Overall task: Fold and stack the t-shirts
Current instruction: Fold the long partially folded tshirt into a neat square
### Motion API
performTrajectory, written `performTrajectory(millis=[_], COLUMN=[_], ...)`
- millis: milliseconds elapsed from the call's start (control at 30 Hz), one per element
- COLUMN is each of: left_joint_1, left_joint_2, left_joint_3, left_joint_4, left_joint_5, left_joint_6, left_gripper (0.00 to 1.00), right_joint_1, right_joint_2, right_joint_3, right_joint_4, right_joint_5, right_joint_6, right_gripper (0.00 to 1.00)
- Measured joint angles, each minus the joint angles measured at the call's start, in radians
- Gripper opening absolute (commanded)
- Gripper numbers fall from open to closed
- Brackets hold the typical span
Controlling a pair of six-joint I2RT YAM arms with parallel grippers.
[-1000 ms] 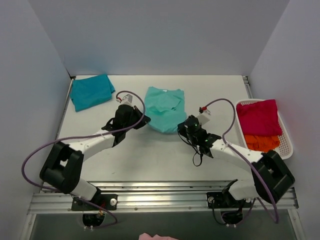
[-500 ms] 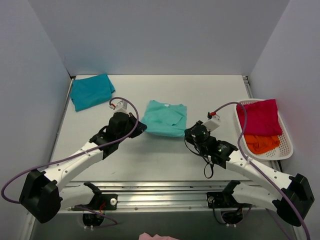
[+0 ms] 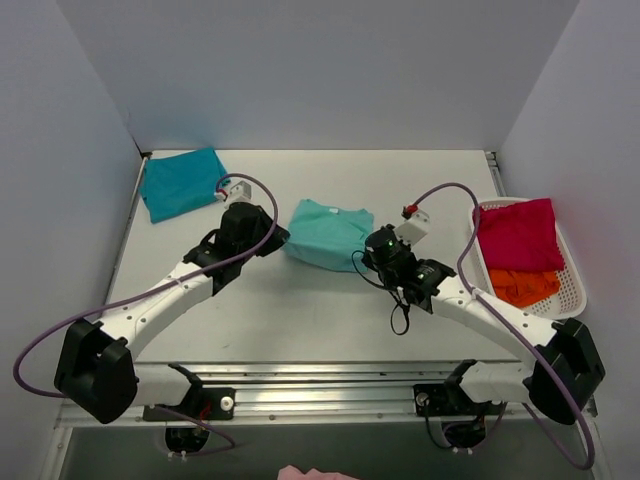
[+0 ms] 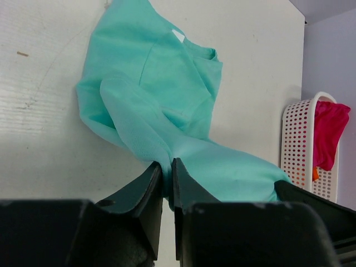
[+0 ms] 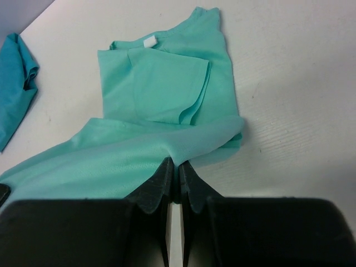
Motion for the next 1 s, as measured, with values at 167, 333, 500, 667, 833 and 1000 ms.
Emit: performTrajectory(millis=[167,333,500,667,833,1000], left_joint_1=[0.062,0.121,0.193,0.248,0.288,0.325], left_joint_2=[0.081,0.181,0.380,0.735,1.154,1.295], left_joint_3=[0.050,0.094,0.240,0.591,1.113,1.288], left_joint_4=[0.008,0.039,0.061,0.109,0.113,0.051], left_joint_5=[0.045,0.115,0.213,0.324,0.438,0.499], left_joint_6=[0.006,0.012,0.042,0.089,0.099,0.140], left_gripper=[0.20,0.20,0.18,0.18,0.20,0.22], right_joint_1=[-0.043,-0.108,-0.211,-0.337,-0.453,-0.524], right_joint_2=[0.076,0.148,0.306,0.669,1.190,1.270], right_joint_3=[0.043,0.079,0.145,0.434,1.036,1.139], right_joint_4=[0.020,0.063,0.119,0.153,0.184,0.233], right_joint_5=[-0.019,-0.057,-0.096,-0.164,-0.304,-0.324], right_joint_6=[-0.021,-0.045,-0.061,-0.082,-0.136,-0.188], right_gripper=[0.00,0.00,0.00,0.01,1.00,1.00])
